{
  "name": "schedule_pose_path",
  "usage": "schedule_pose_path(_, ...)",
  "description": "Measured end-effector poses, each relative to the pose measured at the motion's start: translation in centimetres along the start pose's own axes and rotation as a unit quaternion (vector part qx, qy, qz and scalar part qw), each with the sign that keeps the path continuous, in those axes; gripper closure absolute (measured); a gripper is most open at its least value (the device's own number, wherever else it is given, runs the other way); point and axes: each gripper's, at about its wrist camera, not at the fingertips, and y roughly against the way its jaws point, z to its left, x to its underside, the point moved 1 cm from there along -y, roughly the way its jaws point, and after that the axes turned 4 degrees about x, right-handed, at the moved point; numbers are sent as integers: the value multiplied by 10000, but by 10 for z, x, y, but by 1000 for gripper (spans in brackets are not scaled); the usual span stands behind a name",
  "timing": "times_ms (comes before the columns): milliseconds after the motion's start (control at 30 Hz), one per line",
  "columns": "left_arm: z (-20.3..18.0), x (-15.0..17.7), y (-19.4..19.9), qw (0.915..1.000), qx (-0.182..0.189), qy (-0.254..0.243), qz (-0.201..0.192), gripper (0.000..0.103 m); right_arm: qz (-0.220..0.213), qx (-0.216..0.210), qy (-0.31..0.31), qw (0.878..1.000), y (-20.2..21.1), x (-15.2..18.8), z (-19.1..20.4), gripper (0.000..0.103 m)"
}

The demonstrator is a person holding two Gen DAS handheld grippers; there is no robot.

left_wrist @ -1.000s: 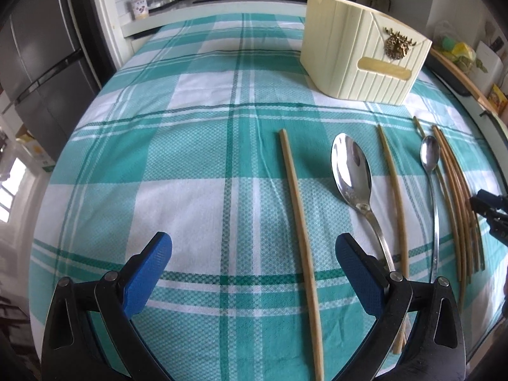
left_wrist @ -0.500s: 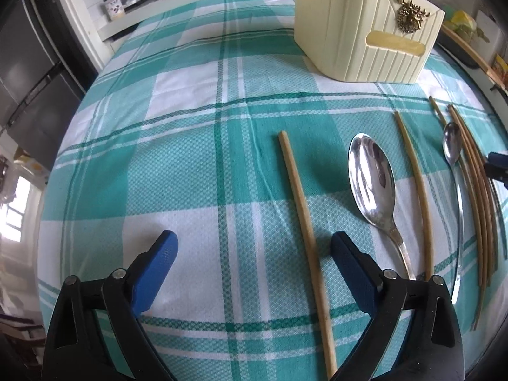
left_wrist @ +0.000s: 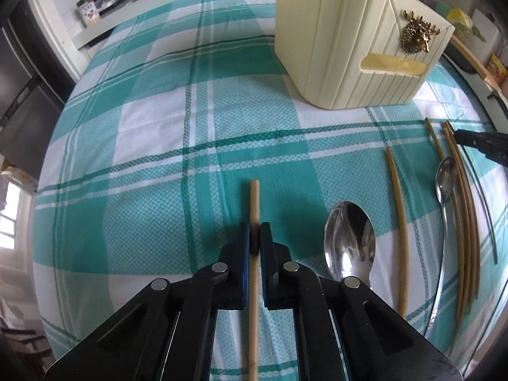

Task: Organize utensils
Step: 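Lift both held chopsticks over the cream holder box and open both tools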

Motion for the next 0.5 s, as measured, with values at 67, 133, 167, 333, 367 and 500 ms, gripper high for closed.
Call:
schedule_pose_path(67, 3, 0, 9, 9998, -53, 63, -196, 99, -242, -132, -134, 9995, 17, 3, -4, 97)
schedule_pose_path(133, 7, 1, 27, 9989, 100, 181, -432, 99, -488, -254, -202, 9983, 40, 7, -5, 97)
schedule_pose_path(167, 8, 2, 39, 9980, 141, 229, -570, 99, -624, -296, -195, 9974, 53, 9, -5, 97)
schedule_pose_path(333, 9, 6, 109, 9902, 421, 260, -1309, 99, -1367, -557, -127, 9890, 132, 22, -2, 97)
schedule_pose_path(367, 8, 8, 125, 9878, 487, 249, -1455, 99, -1523, -602, -98, 9864, 148, 26, -1, 97)
schedule_pose_path(500, 6, 19, 180, 9776, 697, 169, -1979, 99, -2070, -738, -4, 9756, 207, 40, 4, 97)
